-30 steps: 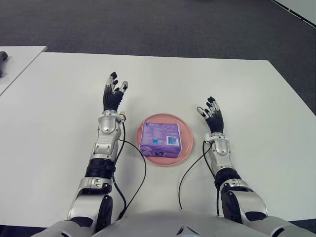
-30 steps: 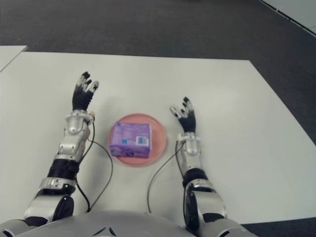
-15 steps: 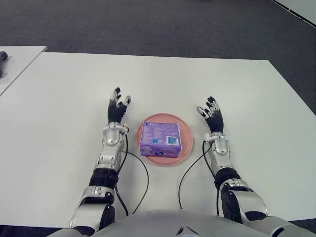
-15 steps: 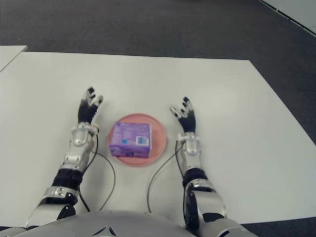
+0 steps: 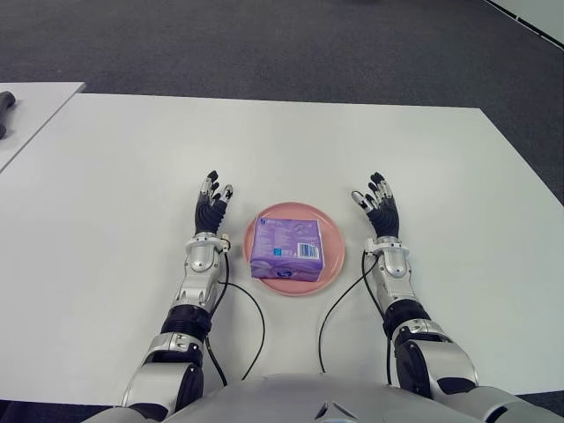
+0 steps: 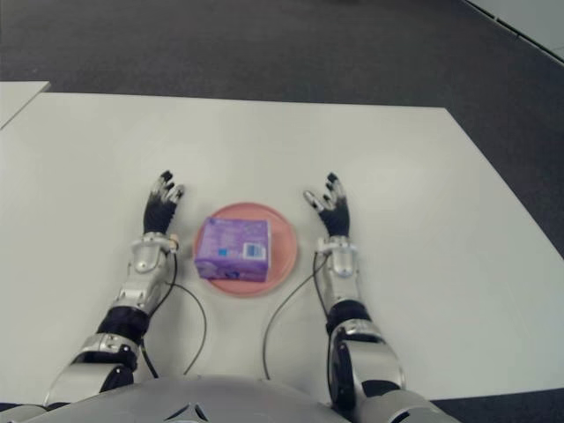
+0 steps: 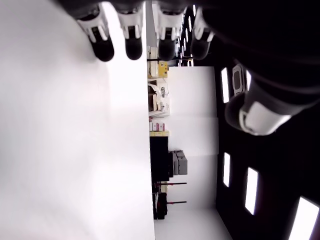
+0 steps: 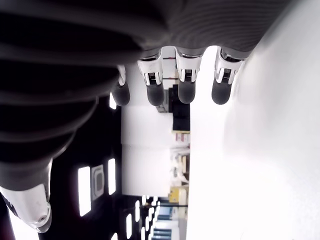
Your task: Put the tissue paper into the plate.
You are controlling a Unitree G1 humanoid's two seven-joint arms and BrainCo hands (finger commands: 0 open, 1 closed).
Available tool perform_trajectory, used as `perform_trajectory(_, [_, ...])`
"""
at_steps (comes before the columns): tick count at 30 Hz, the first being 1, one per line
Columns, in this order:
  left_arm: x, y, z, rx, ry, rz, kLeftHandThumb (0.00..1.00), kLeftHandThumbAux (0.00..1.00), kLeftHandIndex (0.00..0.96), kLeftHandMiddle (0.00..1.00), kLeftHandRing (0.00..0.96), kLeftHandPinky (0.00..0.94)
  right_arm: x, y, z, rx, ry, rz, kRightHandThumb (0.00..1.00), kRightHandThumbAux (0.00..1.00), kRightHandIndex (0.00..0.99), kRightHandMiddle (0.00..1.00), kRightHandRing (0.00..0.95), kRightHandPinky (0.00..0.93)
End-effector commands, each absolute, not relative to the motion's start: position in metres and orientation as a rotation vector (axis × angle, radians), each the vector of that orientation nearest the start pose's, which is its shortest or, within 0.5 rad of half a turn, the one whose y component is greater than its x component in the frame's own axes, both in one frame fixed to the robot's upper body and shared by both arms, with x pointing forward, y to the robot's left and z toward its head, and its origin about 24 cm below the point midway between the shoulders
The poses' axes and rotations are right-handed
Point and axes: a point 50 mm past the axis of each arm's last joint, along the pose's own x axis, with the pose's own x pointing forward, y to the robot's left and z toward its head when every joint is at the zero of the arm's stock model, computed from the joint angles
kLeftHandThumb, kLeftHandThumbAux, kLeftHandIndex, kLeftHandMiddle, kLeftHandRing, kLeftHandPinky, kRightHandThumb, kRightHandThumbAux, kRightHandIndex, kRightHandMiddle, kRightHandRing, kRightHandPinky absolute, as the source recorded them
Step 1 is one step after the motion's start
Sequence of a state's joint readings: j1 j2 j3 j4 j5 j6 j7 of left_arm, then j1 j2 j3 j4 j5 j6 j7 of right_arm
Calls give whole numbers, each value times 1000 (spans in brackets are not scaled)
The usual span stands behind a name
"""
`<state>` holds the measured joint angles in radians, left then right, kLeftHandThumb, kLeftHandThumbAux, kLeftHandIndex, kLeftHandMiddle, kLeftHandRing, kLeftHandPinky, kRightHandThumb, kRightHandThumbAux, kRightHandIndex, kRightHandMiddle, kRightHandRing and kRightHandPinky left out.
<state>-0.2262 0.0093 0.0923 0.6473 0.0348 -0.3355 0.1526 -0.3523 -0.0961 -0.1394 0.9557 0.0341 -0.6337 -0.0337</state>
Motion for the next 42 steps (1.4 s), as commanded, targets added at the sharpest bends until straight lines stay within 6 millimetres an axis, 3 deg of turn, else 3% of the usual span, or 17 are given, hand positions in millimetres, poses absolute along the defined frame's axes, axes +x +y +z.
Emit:
perform_trajectory(1, [275,168,-33,38,173,145,0,488,0,0,0,0,259,-188,-53,-13,162,-140,116,607,18,45,42,75])
perform_trajectory(18, [268,172,-36,172,64,106,0,495,0,0,0,0,259,-193,-52,-12,163,-141,116,607,18,45,42,75])
perform_trajectory(24, [263,170,-28,230,-30,94,0,512,0,0,0,0,260,-194,-52,-12,165,-141,116,607,18,45,42,75])
perform_trajectory(42, [264,170,-30,245,-8,67,0,582,0,0,0,0,261,-193,-51,-11,166,-141,116,607,18,45,42,75])
